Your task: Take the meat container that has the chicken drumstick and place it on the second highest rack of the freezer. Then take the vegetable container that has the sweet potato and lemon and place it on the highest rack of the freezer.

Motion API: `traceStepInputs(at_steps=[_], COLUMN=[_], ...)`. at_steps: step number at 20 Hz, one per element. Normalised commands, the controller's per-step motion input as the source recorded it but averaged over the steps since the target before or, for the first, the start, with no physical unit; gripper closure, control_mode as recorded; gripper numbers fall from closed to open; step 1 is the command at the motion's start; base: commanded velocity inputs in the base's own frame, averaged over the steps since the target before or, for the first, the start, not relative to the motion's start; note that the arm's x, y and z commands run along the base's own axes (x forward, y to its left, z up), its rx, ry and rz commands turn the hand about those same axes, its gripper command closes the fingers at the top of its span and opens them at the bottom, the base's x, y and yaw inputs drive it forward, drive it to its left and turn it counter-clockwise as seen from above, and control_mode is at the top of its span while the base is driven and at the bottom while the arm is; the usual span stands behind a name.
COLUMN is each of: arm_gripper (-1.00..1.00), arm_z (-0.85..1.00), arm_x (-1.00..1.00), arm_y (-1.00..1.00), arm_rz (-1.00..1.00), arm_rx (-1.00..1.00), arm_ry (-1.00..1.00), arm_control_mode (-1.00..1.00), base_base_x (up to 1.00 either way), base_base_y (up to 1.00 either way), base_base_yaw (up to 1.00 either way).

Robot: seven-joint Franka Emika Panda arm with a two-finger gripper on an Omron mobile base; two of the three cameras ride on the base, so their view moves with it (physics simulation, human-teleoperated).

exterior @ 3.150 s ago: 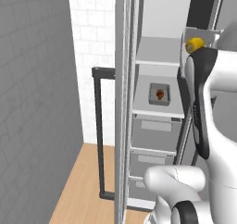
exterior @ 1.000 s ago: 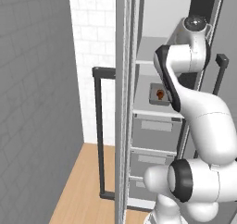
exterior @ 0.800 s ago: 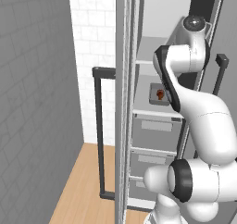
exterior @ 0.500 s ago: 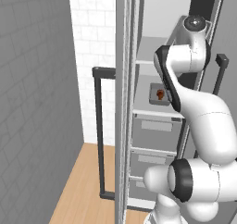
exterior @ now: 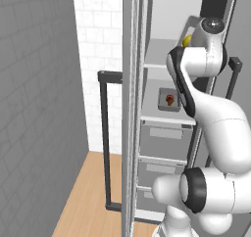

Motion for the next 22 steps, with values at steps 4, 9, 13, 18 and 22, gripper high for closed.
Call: traceStepInputs(at_steps=[4, 9, 13, 18, 22], arm_gripper=[1.0, 1.0, 1.0, 1.0, 1.0], arm_z=[0.0, 0.0, 0.0, 0.0, 0.0], arm_x=[0.03, 0.25, 0.41, 0.18, 0.15], arm_y=[0.0, -0.02, -0.17, -0.34, -0.25], arm_rz=[0.03, 0.0, 0.0, 0.0, 0.0], arm_rx=[0.0, 0.0, 0.0, -0.01, -0.03], arm_ry=[0.09, 0.13, 0.07, 0.0, 0.0], arm_control_mode=[-1.0, -1.0, -1.0, -1.0, -1.0], base_base_x=[0.0, 0.0, 0.0, 0.0, 0.0], base_base_y=[0.0, 0.0, 0.0, 0.0, 0.0], base_base_yaw=[0.0, 0.0, 0.0, 0.0, 0.0])
